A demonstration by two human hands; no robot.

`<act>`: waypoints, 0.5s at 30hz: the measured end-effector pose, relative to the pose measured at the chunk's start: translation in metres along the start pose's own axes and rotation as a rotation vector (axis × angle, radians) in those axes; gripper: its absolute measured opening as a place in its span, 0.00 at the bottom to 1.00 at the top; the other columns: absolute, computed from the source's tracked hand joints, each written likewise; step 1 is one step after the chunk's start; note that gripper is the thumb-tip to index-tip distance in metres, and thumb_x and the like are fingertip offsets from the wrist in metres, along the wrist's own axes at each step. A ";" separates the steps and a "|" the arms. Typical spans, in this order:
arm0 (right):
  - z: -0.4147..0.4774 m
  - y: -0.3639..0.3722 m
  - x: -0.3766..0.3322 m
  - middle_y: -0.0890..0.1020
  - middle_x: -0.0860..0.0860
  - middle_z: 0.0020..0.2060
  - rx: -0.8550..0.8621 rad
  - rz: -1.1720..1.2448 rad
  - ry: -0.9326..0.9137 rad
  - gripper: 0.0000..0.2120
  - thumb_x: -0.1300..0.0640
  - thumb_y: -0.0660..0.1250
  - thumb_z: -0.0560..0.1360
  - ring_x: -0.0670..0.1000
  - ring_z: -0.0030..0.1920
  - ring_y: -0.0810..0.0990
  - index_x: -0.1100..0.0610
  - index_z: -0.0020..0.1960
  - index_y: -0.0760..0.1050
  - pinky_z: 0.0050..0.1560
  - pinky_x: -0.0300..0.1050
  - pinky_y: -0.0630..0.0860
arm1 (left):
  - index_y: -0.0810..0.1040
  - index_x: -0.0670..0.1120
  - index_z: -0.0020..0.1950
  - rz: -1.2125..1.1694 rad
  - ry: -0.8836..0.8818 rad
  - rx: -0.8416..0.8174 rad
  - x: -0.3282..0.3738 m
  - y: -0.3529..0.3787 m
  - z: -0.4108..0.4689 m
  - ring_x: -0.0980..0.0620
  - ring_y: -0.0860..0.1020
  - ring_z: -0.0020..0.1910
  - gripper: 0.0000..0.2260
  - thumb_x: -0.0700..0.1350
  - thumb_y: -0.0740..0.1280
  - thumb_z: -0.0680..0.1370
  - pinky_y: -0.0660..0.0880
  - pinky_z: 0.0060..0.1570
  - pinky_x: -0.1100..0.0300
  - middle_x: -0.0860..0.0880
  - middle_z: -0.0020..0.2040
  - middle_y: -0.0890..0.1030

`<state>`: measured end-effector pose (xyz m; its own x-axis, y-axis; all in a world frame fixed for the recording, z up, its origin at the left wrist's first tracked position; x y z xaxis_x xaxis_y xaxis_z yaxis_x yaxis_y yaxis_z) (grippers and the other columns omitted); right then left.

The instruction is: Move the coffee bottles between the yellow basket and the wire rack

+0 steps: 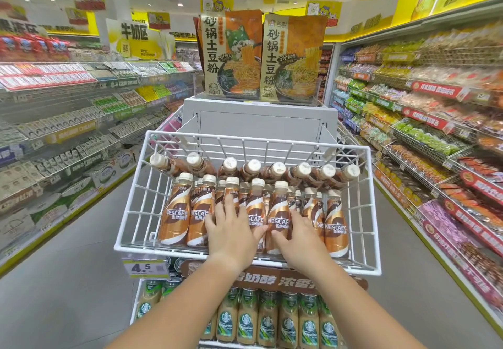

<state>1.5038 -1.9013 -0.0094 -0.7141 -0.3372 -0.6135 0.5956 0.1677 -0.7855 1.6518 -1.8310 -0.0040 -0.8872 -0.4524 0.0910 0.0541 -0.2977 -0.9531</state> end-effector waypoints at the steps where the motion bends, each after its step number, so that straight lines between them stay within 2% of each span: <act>1: -0.002 -0.001 0.000 0.63 0.52 0.76 -0.004 -0.011 -0.005 0.39 0.38 0.63 0.77 0.55 0.74 0.66 0.50 0.81 0.51 0.68 0.53 0.68 | 0.62 0.51 0.78 -0.015 0.011 -0.023 -0.002 0.001 -0.001 0.40 0.52 0.77 0.35 0.71 0.47 0.78 0.55 0.71 0.39 0.44 0.82 0.50; 4: -0.009 -0.007 0.003 0.62 0.51 0.77 -0.015 -0.071 -0.023 0.41 0.35 0.60 0.76 0.54 0.74 0.66 0.50 0.81 0.50 0.67 0.54 0.69 | 0.53 0.53 0.81 -0.079 0.070 -0.059 -0.013 0.001 -0.004 0.41 0.49 0.79 0.33 0.69 0.48 0.80 0.54 0.73 0.38 0.45 0.83 0.47; 8: -0.021 -0.017 0.004 0.62 0.53 0.77 0.009 -0.299 -0.094 0.41 0.30 0.55 0.75 0.55 0.75 0.63 0.51 0.81 0.52 0.72 0.57 0.66 | 0.47 0.55 0.82 -0.125 0.125 -0.097 -0.029 -0.007 -0.013 0.41 0.47 0.80 0.32 0.67 0.47 0.81 0.49 0.75 0.38 0.45 0.83 0.48; 12: -0.037 -0.029 -0.001 0.57 0.55 0.80 0.089 -0.549 -0.231 0.44 0.27 0.44 0.73 0.57 0.79 0.55 0.51 0.81 0.51 0.78 0.57 0.53 | 0.40 0.53 0.82 -0.086 0.190 -0.129 -0.046 -0.015 -0.025 0.41 0.42 0.81 0.36 0.69 0.44 0.79 0.43 0.76 0.38 0.45 0.83 0.44; 15: -0.054 -0.034 -0.007 0.50 0.54 0.81 0.119 -0.617 -0.277 0.44 0.26 0.39 0.72 0.57 0.80 0.47 0.49 0.82 0.47 0.77 0.58 0.45 | 0.37 0.53 0.81 -0.046 0.257 -0.111 -0.055 -0.021 -0.034 0.41 0.40 0.81 0.39 0.72 0.39 0.76 0.39 0.76 0.37 0.45 0.83 0.44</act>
<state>1.4688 -1.8551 0.0169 -0.8249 -0.5653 -0.0013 0.1579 -0.2282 -0.9607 1.6839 -1.7716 0.0009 -0.9754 -0.2083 0.0725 -0.0273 -0.2124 -0.9768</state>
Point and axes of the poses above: each hand's wrist, its own z-axis towards the middle knuckle, its own y-axis out of the palm, x = y × z, the point moved 3 cm from there along z, towards the middle knuckle
